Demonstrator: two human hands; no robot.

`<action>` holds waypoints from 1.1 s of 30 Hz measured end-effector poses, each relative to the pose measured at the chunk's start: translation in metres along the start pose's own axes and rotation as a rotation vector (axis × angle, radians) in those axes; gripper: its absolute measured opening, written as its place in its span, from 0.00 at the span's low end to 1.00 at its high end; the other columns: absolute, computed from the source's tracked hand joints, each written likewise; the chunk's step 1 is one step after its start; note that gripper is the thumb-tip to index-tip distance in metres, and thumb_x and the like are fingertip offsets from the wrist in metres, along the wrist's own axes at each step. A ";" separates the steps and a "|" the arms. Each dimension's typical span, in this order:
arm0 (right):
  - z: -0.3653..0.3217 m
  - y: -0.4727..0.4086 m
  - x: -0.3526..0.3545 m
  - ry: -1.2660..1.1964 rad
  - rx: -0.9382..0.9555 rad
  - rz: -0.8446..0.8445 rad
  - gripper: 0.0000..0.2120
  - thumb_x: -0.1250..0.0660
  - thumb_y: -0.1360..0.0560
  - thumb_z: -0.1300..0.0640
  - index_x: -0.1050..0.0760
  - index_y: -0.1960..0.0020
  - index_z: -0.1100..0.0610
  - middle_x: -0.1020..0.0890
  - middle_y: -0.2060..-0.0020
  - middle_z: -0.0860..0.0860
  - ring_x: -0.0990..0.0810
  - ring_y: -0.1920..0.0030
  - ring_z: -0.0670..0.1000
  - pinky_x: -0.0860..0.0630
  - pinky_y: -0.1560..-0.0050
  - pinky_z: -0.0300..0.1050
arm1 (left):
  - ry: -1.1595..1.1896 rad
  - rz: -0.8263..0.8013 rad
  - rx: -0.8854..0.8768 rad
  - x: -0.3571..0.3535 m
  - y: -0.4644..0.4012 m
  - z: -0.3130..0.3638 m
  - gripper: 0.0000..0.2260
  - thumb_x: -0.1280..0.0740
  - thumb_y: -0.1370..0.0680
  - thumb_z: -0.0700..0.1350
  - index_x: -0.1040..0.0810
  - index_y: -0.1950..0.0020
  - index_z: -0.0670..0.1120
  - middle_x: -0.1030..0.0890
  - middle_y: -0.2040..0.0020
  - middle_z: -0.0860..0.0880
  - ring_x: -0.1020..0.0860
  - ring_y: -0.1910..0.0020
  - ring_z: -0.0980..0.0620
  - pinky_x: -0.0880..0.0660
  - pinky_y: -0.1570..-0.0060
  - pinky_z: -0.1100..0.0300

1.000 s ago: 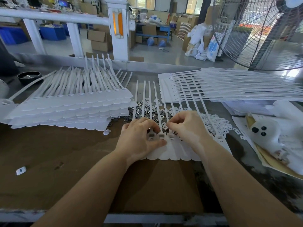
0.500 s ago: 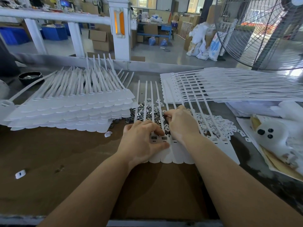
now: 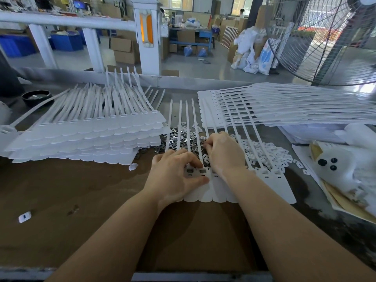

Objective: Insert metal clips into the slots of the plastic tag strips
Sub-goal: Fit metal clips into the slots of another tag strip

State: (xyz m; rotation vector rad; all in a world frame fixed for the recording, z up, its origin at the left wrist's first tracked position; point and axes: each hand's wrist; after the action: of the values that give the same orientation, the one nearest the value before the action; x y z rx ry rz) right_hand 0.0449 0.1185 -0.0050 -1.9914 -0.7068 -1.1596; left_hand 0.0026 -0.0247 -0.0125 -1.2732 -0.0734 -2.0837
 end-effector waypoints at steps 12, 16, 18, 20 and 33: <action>0.009 0.031 0.020 -0.319 0.073 0.065 0.06 0.39 0.21 0.59 0.25 0.52 0.60 0.29 0.59 0.48 0.27 0.57 0.48 0.30 0.55 0.39 | -0.017 -0.002 -0.011 -0.001 -0.001 -0.001 0.11 0.35 0.33 0.65 0.29 0.55 0.64 0.30 0.57 0.66 0.34 0.50 0.61 0.49 0.50 0.61; 0.014 0.044 0.027 -0.403 0.110 0.075 0.05 0.38 0.22 0.60 0.27 0.56 0.57 0.26 0.64 0.47 0.25 0.61 0.49 0.28 0.59 0.37 | -0.009 -0.001 -0.011 0.000 -0.001 -0.001 0.11 0.36 0.33 0.66 0.29 0.56 0.64 0.31 0.57 0.67 0.34 0.49 0.61 0.48 0.49 0.61; 0.017 0.049 0.030 -0.439 0.119 0.120 0.05 0.38 0.23 0.61 0.26 0.57 0.58 0.22 0.66 0.50 0.23 0.63 0.50 0.27 0.61 0.41 | -0.010 -0.005 -0.010 0.000 -0.001 -0.002 0.12 0.37 0.34 0.66 0.29 0.56 0.64 0.31 0.57 0.68 0.34 0.49 0.61 0.47 0.47 0.60; 0.021 0.051 0.030 -0.493 0.106 0.153 0.05 0.36 0.24 0.63 0.24 0.58 0.61 0.20 0.67 0.54 0.21 0.64 0.52 0.24 0.59 0.49 | -0.003 -0.007 -0.007 0.000 -0.001 -0.002 0.11 0.37 0.34 0.66 0.29 0.56 0.64 0.31 0.56 0.68 0.34 0.48 0.61 0.47 0.46 0.60; 0.027 0.051 0.025 -0.697 -0.075 0.136 0.12 0.28 0.31 0.65 0.21 0.59 0.47 0.19 0.65 0.45 0.19 0.60 0.45 0.22 0.56 0.40 | 0.014 -0.001 -0.003 -0.001 0.000 -0.002 0.10 0.35 0.33 0.64 0.28 0.55 0.63 0.30 0.56 0.67 0.34 0.48 0.61 0.49 0.48 0.62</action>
State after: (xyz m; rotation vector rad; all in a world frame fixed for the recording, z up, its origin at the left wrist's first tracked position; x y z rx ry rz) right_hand 0.1074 0.1123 -0.0072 -2.4794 -0.8491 -0.3937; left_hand 0.0012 -0.0257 -0.0143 -1.2597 -0.0646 -2.0940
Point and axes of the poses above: each hand's wrist, its own y-axis away from the middle knuckle, its own x-axis out of the back of the hand, z = x × y
